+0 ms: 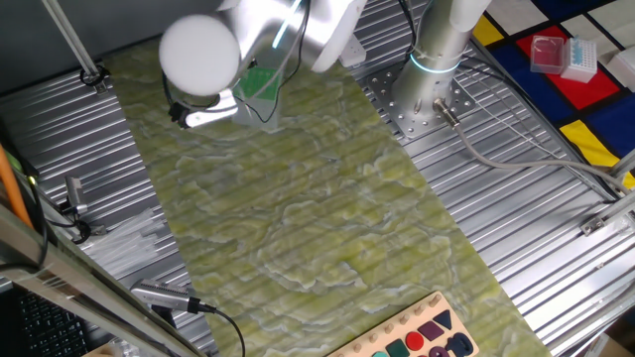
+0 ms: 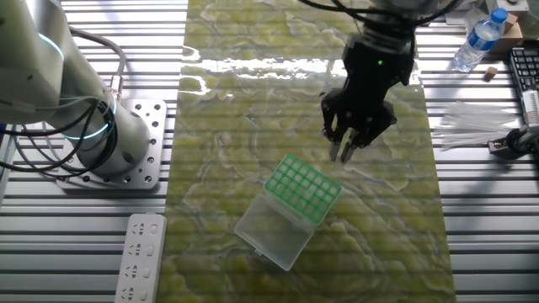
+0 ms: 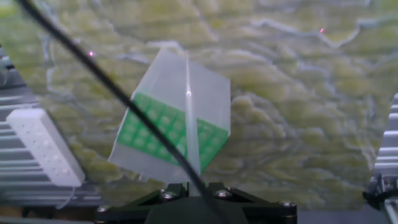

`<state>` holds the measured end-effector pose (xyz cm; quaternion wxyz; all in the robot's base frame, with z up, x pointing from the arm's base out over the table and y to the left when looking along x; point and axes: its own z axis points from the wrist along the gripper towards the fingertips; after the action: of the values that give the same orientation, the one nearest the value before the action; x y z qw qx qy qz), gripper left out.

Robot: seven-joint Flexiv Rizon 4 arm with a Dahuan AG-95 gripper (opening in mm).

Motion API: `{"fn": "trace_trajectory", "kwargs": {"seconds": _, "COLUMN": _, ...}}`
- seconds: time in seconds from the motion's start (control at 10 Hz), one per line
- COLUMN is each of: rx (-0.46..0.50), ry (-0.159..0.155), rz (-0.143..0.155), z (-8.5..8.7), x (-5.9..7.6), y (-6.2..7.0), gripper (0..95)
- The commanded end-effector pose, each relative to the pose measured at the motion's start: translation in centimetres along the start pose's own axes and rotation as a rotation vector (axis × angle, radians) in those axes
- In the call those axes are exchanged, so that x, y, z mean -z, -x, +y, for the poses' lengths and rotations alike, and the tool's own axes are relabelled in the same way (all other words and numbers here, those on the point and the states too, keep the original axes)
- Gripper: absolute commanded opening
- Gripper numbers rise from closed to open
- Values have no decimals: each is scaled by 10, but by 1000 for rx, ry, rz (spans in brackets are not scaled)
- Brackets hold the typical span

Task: Insert a large pipette tip into the holder for large pipette tips

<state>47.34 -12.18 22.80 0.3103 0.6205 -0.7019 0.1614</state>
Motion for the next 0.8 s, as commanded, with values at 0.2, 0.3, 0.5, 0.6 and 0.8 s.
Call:
{"fn": "trace_trajectory", "kwargs": {"seconds": 0.2, "rx": 5, "ry": 13, "rz": 64, "z": 3, "x": 2, "y": -5, "gripper": 0}}
{"fn": "trace_trajectory", "kwargs": {"seconds": 0.3, "rx": 19, "ry": 17, "rz": 93, "z": 4, "x": 2, "y": -6, "gripper": 0}}
{"fn": "trace_trajectory", "kwargs": {"seconds": 0.5, "rx": 19, "ry": 27, "rz": 119, "z": 8, "x": 1, "y": -12, "gripper": 0}}
{"fn": "trace_trajectory", "kwargs": {"seconds": 0.6, "rx": 14, "ry": 28, "rz": 118, "z": 9, "x": 1, "y": -15, "gripper": 0}}
{"fn": "trace_trajectory", "kwargs": {"seconds": 0.8, "rx": 12, "ry": 26, "rz": 131, "z": 10, "x": 0, "y": -16, "gripper": 0}}
